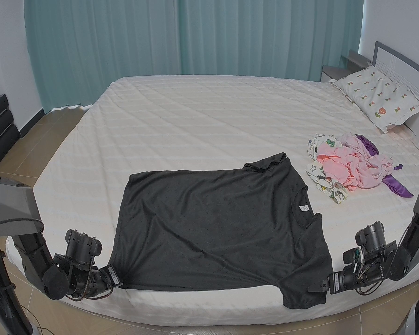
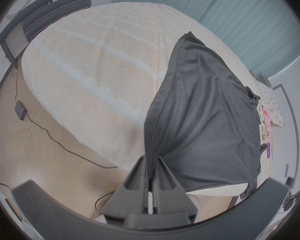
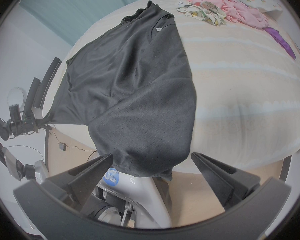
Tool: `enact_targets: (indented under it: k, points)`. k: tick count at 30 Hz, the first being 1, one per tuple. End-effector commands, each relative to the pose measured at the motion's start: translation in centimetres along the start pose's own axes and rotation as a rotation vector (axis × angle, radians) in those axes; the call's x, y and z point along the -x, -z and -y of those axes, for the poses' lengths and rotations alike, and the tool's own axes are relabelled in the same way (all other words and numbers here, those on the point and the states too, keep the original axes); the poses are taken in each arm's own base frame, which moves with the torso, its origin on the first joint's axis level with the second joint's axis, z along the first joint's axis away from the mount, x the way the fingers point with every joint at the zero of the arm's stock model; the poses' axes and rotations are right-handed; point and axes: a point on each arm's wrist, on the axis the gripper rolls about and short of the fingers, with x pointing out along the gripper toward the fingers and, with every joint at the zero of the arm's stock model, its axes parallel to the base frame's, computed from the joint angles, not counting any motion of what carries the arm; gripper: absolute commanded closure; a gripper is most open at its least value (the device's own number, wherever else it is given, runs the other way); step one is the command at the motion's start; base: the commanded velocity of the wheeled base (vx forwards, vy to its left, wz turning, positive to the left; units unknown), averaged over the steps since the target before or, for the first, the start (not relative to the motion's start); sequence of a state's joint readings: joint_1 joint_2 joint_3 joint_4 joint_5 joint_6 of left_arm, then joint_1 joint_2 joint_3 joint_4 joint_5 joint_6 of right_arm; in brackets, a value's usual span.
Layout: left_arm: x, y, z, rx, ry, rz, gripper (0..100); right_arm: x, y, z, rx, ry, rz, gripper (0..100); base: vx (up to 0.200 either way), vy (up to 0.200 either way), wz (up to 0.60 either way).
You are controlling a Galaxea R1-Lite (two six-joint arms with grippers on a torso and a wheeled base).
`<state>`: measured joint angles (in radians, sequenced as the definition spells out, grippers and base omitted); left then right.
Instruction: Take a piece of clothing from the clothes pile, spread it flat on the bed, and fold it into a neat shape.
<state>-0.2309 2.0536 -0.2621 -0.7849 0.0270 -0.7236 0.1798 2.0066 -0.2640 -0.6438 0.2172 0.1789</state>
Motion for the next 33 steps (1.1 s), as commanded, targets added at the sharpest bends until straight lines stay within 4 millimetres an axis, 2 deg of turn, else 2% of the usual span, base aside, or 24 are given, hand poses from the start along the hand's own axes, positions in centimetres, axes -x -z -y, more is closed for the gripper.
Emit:
enact_targets:
  k: [1, 7, 8, 15, 23, 33]
  points:
    - [0.0, -0.1, 0.0, 0.004, 0.006, 0.001, 100, -1.9, 2.1, -0.3, 0.030, 0.032, -0.074, 0, 0.000, 0.000, 0.00]
    - [0.0, -0.1, 0.0, 0.005, 0.006, -0.001, 100, -2.6, 2.6, -0.5, 0.026, 0.045, -0.039, 0, 0.000, 0.000, 0.00]
    - [0.0, -0.1, 0.0, 0.005, 0.006, -0.001, 100, -2.5, 2.6, -0.6, 0.022, 0.045, -0.030, 100, 0.000, 0.000, 0.00]
    - [0.0, -0.1, -0.1, 0.006, 0.004, -0.003, 100, -1.1, 3.5, -0.6, 0.063, 0.067, -0.017, 100, 0.000, 0.000, 0.00]
    - [0.1, -0.1, -0.4, -0.005, -0.007, -0.004, 100, -0.7, 4.5, 0.1, 0.112, 0.113, -0.055, 100, 0.000, 0.000, 0.00]
    - [0.4, 0.3, -1.8, -0.092, -0.052, -0.029, 100, -0.3, 5.1, 0.5, 0.159, 0.136, -0.080, 100, 0.000, 0.000, 0.00]
